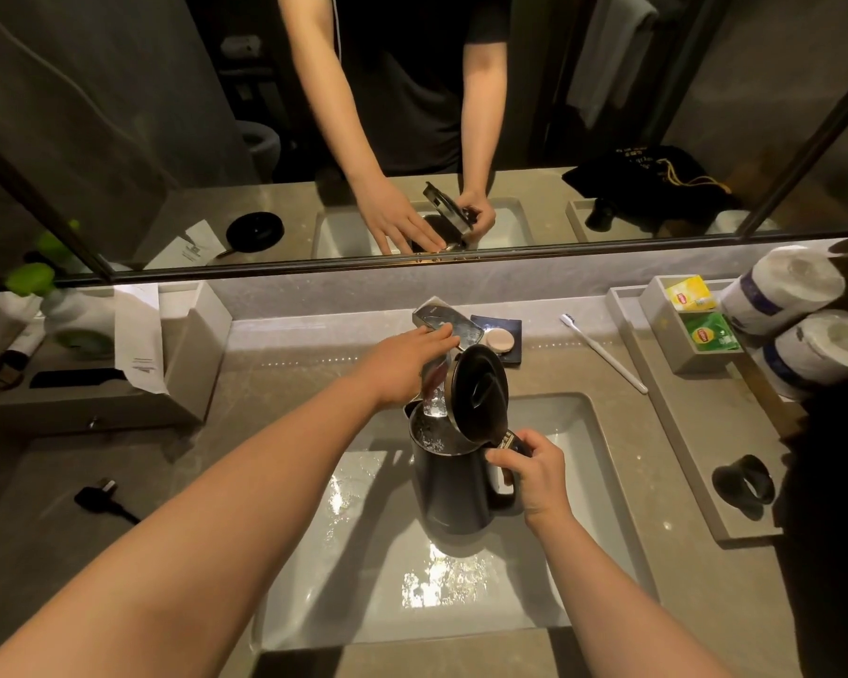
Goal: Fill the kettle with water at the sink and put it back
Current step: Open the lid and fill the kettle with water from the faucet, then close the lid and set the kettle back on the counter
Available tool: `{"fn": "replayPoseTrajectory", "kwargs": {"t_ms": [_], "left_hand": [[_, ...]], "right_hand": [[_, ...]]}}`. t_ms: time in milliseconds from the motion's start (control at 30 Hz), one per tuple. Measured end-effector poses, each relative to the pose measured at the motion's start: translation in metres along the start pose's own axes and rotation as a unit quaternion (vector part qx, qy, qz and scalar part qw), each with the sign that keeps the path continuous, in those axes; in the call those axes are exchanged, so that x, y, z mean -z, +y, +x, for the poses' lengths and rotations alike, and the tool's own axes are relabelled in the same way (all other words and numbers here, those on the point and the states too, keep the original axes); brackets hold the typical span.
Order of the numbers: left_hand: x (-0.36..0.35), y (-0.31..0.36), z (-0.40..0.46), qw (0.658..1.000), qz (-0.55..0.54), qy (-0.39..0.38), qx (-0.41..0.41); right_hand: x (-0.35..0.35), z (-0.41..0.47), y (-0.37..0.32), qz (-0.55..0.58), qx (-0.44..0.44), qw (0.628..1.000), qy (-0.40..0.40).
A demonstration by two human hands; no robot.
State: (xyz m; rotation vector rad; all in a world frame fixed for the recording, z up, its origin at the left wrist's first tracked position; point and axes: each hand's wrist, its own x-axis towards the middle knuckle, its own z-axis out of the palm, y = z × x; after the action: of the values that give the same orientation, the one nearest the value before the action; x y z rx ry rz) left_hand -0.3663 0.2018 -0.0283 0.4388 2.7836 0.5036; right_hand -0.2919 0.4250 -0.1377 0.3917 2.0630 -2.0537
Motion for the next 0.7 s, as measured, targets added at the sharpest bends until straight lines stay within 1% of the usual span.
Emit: {"fn": "replayPoseTrajectory", "kwargs": {"t_ms": [67, 133, 200, 233, 267, 300, 333, 400, 467, 700], "left_hand": [[0.001, -0.002, 0.001, 0.999, -0.046, -0.009, 0.012], [0.003, 0.001, 0.0, 0.984, -0.167, 0.014, 0.058], [0.004, 0.01, -0.004, 0.944, -0.299, 0.098, 0.095], [0.002, 0.016, -0.01, 0.921, -0.348, 0.146, 0.098], [-0.001, 0.024, -0.017, 0.901, -0.385, 0.179, 0.091], [-0.005, 0.032, -0.026, 0.891, -0.404, 0.191, 0.077], [-0.009, 0.04, -0.033, 0.893, -0.404, 0.186, 0.062], [-0.016, 0.054, -0.043, 0.913, -0.369, 0.17, 0.039], [-0.021, 0.064, -0.044, 0.919, -0.349, 0.18, 0.03], [-0.027, 0.076, -0.051, 0.937, -0.285, 0.195, 0.053]], "right_hand": [[0.002, 0.0, 0.0, 0.003, 0.004, 1.0, 0.001], [0.005, 0.0, -0.001, 0.003, 0.01, 1.0, 0.003], [0.009, -0.002, 0.0, 0.0, 0.013, 1.0, 0.003], [0.011, -0.003, 0.0, 0.0, 0.014, 1.0, 0.003], [0.014, -0.005, 0.0, 0.0, 0.015, 1.0, 0.004], [0.018, -0.007, -0.001, 0.002, 0.016, 1.0, 0.004], [0.021, -0.01, -0.002, 0.004, 0.019, 1.0, 0.001], [0.029, -0.015, -0.003, -0.001, 0.028, 1.0, -0.006], [0.037, -0.021, -0.007, -0.004, 0.037, 0.999, -0.006], [0.063, -0.045, -0.032, -0.001, 0.06, 0.998, 0.021]]}}
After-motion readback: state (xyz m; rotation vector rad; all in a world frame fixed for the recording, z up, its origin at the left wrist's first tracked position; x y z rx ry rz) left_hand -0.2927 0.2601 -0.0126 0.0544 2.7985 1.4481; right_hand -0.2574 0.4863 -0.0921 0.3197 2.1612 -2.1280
